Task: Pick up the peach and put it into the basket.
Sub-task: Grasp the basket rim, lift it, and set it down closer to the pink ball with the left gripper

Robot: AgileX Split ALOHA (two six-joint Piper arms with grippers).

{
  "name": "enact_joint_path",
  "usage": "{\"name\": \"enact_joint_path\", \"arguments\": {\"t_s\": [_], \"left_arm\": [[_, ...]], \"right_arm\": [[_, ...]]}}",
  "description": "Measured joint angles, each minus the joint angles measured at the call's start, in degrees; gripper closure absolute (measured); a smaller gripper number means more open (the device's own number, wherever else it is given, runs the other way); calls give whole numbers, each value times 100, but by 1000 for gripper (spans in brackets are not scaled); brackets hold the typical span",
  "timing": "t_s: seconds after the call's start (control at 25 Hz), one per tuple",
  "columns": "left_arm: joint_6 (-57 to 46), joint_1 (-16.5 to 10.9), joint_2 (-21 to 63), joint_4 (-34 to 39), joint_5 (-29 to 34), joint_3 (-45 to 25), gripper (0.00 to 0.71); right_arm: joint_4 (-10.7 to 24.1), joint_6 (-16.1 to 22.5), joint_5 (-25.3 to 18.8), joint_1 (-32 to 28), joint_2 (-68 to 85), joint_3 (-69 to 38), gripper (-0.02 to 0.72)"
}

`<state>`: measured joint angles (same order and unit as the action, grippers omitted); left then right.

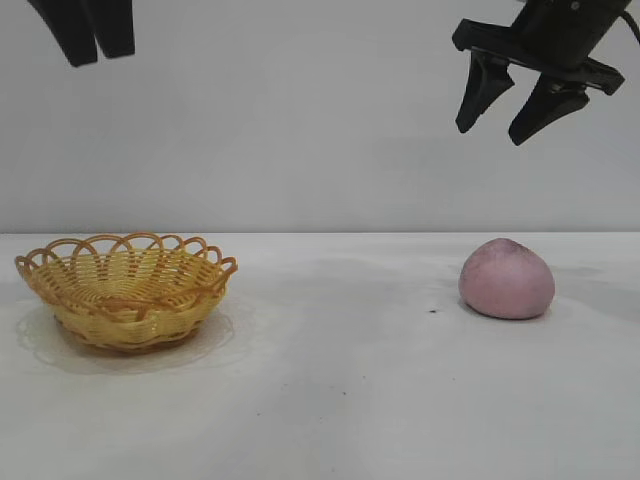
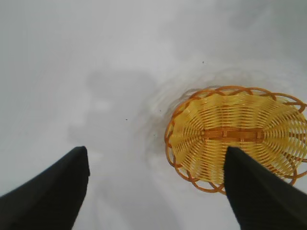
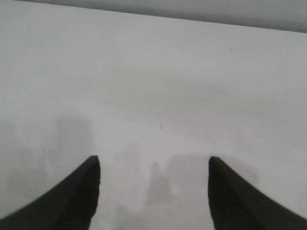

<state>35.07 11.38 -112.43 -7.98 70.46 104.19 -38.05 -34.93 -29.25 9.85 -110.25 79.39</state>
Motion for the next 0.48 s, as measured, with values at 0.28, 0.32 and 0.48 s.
{"name": "enact_joint_path", "arguments": {"t_s": [0.28, 0.32, 0.48], "left_arm": [[0, 0, -757, 128, -10, 0, 194], [0, 0, -807, 89, -10, 0, 194], [72, 0, -1009, 1, -21, 0, 194]], "right_arm": [[0, 0, -59, 0, 0, 0, 282], [0, 0, -59, 0, 0, 0, 282], [0, 0, -59, 0, 0, 0, 282]]}}
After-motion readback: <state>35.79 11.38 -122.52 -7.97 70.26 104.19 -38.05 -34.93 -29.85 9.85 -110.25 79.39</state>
